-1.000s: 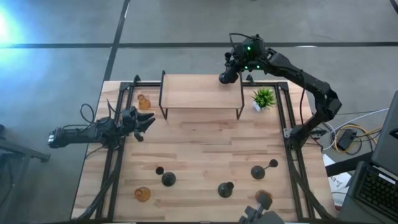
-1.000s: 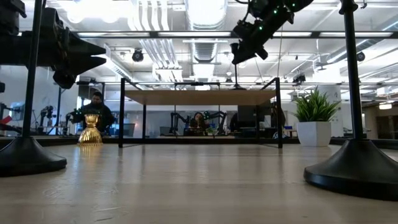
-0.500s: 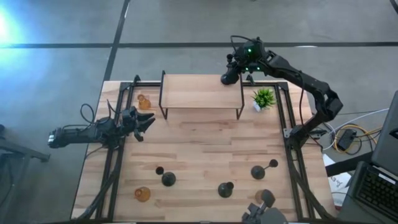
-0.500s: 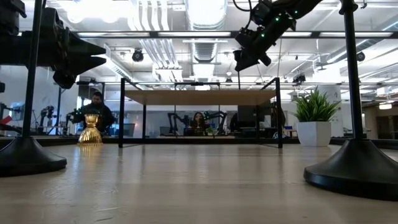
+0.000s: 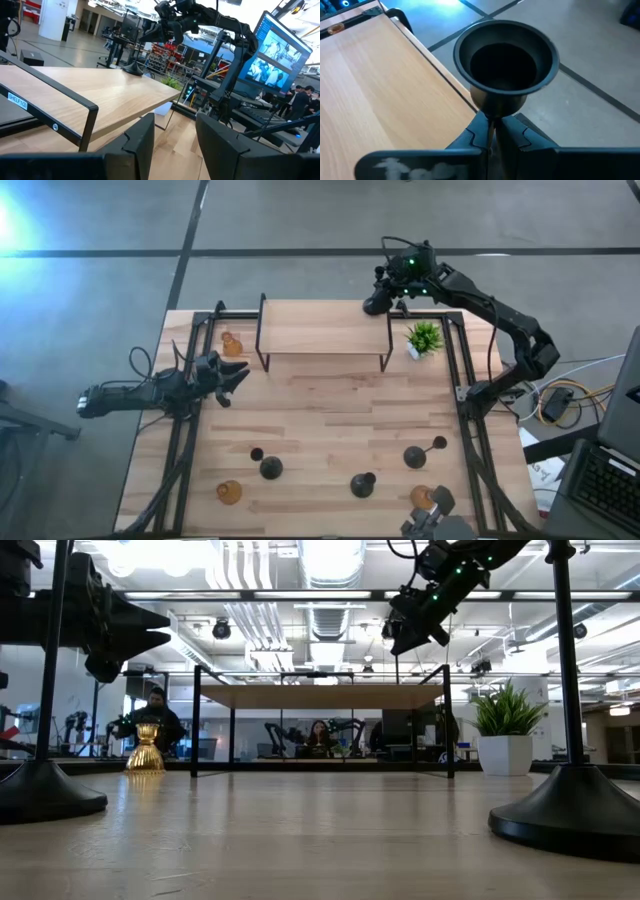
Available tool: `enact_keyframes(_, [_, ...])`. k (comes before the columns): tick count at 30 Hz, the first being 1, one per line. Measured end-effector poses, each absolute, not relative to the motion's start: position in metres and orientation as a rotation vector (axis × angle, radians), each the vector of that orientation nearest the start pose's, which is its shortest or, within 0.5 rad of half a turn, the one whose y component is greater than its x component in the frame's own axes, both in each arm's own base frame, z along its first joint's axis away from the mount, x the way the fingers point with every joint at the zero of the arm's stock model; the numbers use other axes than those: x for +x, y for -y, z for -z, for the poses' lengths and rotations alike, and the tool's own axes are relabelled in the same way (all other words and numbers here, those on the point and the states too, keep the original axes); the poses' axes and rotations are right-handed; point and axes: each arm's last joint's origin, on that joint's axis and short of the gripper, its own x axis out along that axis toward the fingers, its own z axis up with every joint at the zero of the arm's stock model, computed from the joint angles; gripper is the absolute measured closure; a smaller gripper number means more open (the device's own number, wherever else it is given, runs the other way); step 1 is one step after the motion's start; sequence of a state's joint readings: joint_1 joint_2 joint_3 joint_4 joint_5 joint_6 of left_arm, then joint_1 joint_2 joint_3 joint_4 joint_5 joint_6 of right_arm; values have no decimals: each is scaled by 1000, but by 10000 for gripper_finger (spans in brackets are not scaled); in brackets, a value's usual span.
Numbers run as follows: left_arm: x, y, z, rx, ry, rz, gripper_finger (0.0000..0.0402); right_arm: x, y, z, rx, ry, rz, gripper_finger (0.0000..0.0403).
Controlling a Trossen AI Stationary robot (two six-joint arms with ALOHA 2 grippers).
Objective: Pick & Place candle stick holders
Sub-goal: Put the black candle holder on the shelf
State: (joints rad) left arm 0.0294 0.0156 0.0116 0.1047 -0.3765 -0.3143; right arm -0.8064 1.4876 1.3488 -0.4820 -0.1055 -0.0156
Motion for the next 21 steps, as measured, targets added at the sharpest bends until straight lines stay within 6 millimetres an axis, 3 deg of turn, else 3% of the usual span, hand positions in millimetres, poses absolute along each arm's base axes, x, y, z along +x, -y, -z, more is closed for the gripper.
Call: enact_keyframes(21, [95,-14,-176,-334,167,-405,252,226,229,-331,299,-563,628,394])
